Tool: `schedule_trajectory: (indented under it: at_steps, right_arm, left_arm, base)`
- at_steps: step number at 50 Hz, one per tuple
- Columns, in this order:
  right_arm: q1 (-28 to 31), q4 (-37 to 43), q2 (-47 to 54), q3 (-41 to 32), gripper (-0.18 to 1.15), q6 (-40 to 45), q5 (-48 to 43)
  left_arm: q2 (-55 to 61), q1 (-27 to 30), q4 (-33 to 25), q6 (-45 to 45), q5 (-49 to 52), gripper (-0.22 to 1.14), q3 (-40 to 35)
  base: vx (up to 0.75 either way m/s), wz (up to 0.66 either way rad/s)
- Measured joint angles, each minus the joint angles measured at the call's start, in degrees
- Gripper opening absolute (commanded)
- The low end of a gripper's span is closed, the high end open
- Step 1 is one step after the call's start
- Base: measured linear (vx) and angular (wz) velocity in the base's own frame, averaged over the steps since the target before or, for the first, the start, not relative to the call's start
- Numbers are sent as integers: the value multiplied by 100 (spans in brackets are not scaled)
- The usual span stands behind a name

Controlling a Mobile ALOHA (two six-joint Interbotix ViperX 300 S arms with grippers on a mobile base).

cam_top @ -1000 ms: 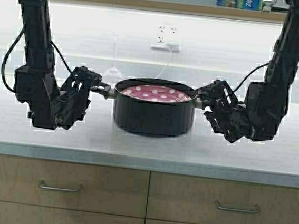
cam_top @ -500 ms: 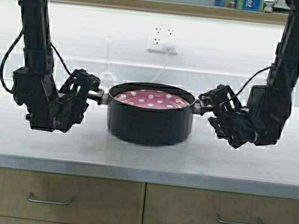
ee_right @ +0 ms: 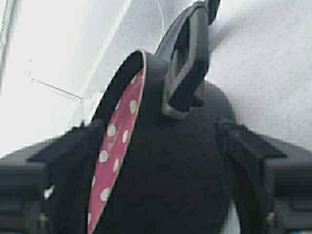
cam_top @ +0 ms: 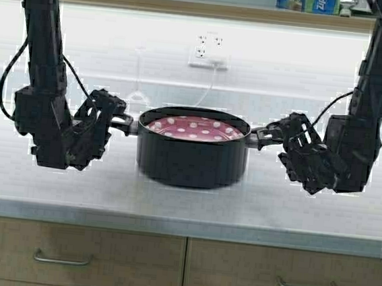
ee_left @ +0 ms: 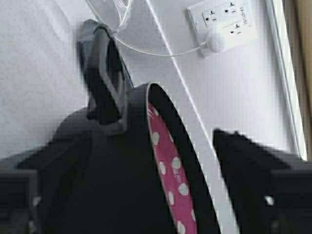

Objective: Open the cabinet, put the pot inside, then close it

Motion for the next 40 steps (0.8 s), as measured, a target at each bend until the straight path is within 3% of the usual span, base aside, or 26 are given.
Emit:
schedule_trajectory:
  at_steps: [15,28,40]
  right_arm:
    - [-114,0,448,-888,99,62,26]
    - [-185,-18,729,-1811,99,475,870]
    - [-334,-97,800,-2188,99,738,1143]
  left_arm:
    - [360,79,-202,0,554,102,-615]
    - [562,422,35,0,1450,102,-1441]
    - [694,448,185,0,1802,102,-2039]
  base:
    - [0,0]
    - [0,0]
    - [1,0]
